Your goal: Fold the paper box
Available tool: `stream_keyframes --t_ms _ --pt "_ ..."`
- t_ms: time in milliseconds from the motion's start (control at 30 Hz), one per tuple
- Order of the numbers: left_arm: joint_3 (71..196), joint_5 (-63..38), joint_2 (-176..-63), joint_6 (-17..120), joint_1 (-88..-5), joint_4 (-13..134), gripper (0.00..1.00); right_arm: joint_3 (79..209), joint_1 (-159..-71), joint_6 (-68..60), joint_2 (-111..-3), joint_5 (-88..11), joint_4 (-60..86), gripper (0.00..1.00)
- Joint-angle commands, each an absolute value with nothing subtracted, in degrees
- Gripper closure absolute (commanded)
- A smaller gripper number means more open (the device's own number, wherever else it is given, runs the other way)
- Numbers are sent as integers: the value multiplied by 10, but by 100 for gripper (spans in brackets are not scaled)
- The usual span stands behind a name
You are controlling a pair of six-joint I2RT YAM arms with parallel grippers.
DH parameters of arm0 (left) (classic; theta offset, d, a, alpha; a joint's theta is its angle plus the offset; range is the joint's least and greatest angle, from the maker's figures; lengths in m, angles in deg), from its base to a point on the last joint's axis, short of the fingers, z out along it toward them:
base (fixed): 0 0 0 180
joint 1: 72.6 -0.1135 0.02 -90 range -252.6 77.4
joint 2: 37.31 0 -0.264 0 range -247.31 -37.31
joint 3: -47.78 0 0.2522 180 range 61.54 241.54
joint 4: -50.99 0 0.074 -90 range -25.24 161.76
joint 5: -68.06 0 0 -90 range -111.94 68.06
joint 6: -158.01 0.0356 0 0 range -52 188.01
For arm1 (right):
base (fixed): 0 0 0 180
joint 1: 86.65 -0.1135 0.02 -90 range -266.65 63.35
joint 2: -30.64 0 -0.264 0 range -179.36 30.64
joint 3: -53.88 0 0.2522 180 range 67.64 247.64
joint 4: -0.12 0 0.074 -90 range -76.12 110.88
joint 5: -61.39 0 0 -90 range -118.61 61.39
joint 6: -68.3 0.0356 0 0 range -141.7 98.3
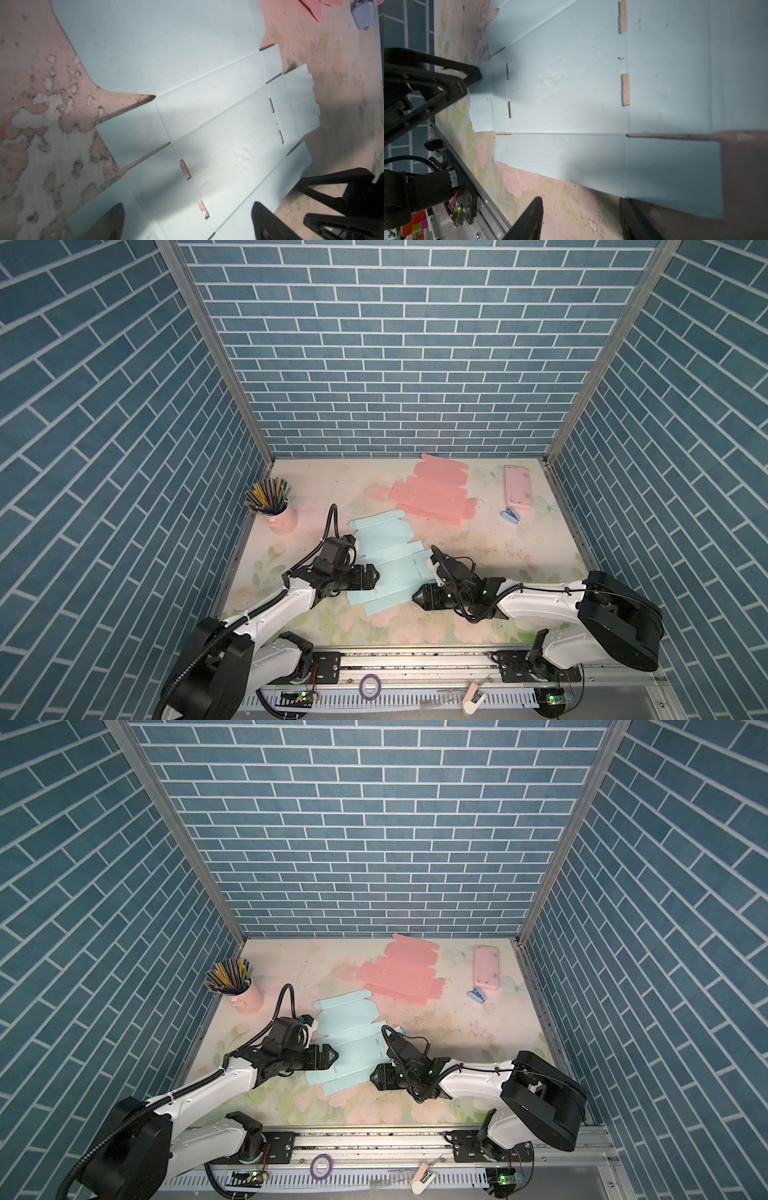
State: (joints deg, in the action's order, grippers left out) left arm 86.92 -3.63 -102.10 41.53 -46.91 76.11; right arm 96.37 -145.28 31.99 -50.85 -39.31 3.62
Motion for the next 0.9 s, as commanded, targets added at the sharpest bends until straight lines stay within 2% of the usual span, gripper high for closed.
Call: stream_keyframes --t_ms 0,333,467,733,867 --pt "856 -40 -999 399 -456 775 4 944 -1441 346 -517 -388 26 40" --pt "840 -57 -961 383 -433 784 4 918 -1399 339 -472 -384 44 41" --pt "898 -105 -940 417 -435 823 4 913 -1393 335 -462 -383 49 42" --pt "1005 -140 -1103 489 -484 830 4 888 -1396 356 -458 -387 5 43" --pt "1002 -136 -1130 488 -484 813 4 886 -1403 358 -464 -387 -10 43"
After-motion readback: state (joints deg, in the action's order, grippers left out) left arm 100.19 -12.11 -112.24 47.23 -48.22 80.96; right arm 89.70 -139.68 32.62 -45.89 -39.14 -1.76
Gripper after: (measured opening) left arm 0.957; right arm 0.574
